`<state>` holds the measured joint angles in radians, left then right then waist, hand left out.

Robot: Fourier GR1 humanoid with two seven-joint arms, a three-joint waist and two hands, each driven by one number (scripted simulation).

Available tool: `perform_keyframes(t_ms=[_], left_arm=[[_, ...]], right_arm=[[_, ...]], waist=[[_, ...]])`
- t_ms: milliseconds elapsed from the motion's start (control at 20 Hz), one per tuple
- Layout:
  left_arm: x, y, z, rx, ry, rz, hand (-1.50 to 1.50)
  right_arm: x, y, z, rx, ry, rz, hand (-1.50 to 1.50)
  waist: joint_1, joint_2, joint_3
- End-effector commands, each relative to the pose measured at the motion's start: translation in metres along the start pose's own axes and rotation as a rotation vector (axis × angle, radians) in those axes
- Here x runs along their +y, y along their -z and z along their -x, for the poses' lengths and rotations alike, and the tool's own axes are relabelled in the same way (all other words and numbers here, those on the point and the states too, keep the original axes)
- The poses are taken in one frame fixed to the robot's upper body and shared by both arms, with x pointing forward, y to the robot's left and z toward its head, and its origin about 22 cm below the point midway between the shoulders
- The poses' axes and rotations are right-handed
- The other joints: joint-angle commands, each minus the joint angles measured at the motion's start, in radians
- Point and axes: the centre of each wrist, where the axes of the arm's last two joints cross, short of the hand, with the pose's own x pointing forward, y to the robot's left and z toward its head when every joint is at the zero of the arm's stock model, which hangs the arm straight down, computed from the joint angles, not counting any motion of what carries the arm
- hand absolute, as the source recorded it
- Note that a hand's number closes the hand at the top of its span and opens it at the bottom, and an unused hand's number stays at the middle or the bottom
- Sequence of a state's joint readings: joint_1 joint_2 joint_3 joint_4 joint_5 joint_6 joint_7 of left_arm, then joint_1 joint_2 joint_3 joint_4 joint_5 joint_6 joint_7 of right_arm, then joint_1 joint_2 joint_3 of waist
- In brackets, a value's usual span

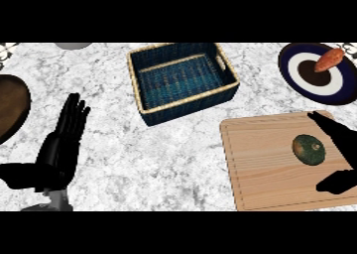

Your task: Pick the squash from the cutting board and place it in the basket

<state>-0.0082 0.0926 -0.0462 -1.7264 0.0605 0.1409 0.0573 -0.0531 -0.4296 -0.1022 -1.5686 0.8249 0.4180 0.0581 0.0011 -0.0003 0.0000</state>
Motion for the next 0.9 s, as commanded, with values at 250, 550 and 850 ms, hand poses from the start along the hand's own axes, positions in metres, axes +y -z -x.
perform_keyframes(t_ms=[250, 550, 850], left_arm=[[0.005, 0.009, 0.016, -0.013, 0.015, -0.012, 0.0], [-0.014, 0.007, 0.02, -0.009, 0.01, -0.017, 0.0], [0.007, 0.005, 0.009, 0.0, 0.006, -0.013, 0.0]], right_arm=[[0.01, 0.028, 0.004, 0.006, 0.024, -0.007, -1.5], [0.012, 0.039, 0.016, 0.0, 0.011, -0.043, 1.5], [0.031, 0.022, -0.004, -0.074, -0.121, -0.087, 1.5]], waist=[[0.002, 0.001, 0.0], [0.003, 0.002, 0.0], [0.0, 0.0, 0.0]])
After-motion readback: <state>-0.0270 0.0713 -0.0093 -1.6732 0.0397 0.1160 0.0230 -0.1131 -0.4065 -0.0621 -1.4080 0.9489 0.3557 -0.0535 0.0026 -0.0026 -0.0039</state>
